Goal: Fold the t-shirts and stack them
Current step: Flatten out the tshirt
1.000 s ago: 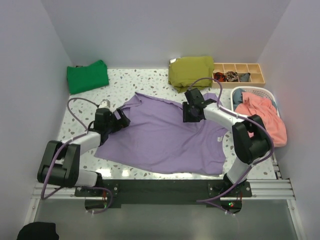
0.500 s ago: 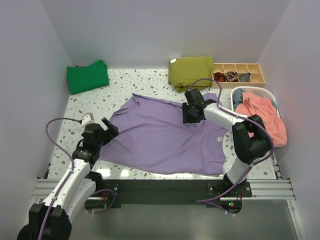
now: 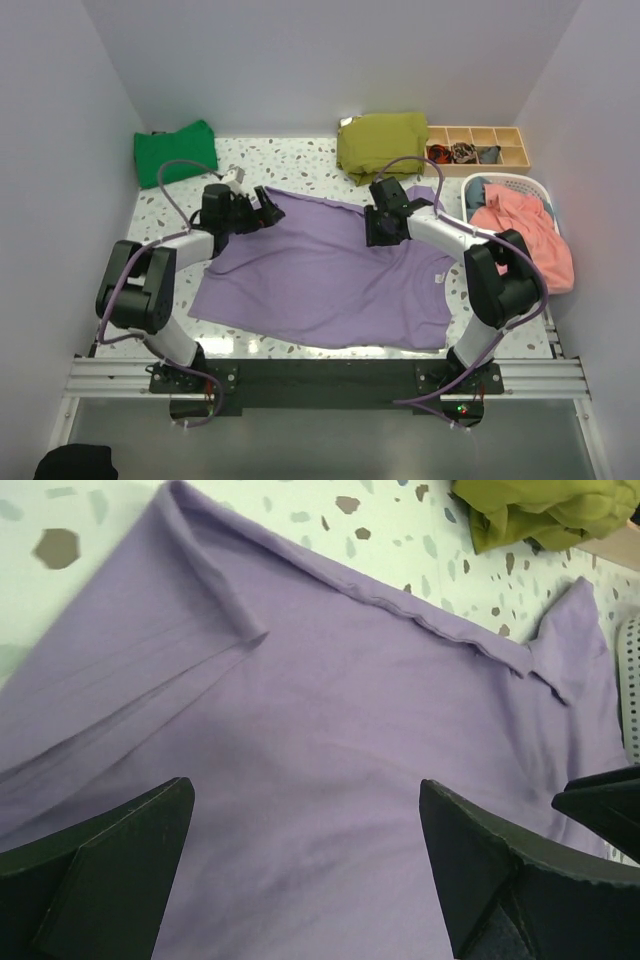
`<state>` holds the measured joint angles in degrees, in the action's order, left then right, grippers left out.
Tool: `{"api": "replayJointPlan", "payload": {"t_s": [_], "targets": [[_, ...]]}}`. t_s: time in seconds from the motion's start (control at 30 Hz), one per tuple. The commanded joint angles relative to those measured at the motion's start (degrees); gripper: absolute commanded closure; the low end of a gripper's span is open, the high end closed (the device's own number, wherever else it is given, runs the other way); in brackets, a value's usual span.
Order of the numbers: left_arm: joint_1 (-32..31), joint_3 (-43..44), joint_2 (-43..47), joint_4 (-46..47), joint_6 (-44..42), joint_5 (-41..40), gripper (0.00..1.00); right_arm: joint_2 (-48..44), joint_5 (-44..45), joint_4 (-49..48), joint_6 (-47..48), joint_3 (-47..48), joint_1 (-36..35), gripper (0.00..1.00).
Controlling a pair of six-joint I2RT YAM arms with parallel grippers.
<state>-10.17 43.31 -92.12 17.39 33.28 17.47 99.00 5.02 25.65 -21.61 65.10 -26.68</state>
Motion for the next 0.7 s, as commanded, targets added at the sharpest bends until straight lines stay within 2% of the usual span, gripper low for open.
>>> {"api": "replayJointPlan", "payload": {"t_s": [0.0, 0.07, 0.17, 0.3, 0.33, 0.4, 0.5, 0.67], "targets": [[-0.8, 6.9, -5.9, 8.2, -2.0, 6.5, 0.0, -2.0, 3.7, -0.8, 0.1, 0.9, 0.0, 0.59], [-1.4, 9.8, -7.9, 7.7, -2.4, 5.4, 0.0, -1.9, 4.3, -0.6, 0.1, 1.3, 0.7, 0.59], [-2.6, 14.1, -10.5, 3.5, -5.0, -0.9, 0.0, -1.9, 4.7, -0.1, 0.2, 2.3, 1.9, 0.59], [-6.4, 21.0, -13.9, -6.4, -11.7, -18.6, 0.0, -2.8, 9.0, 1.2, -0.6, 3.6, 4.9, 0.58], [-7.7, 23.8, -14.8, -7.4, -14.3, -20.7, 0.0, -3.0, 9.1, 1.3, -1.4, 3.7, 6.0, 0.58], [-8.3, 26.3, -17.8, -10.4, -15.5, -24.6, 0.0, -3.5, 8.6, -0.1, -2.1, 3.5, 9.3, 0.58], [-8.4, 28.2, -20.2, -10.9, -16.7, -24.9, 0.01, -2.2, 7.5, -1.0, -2.8, 5.2, 12.4, 0.57], [-8.5, 28.2, -21.3, -10.1, -18.4, -26.3, 0.24, 1.6, 6.2, -2.9, -4.0, 7.4, 15.1, 0.58]]}}
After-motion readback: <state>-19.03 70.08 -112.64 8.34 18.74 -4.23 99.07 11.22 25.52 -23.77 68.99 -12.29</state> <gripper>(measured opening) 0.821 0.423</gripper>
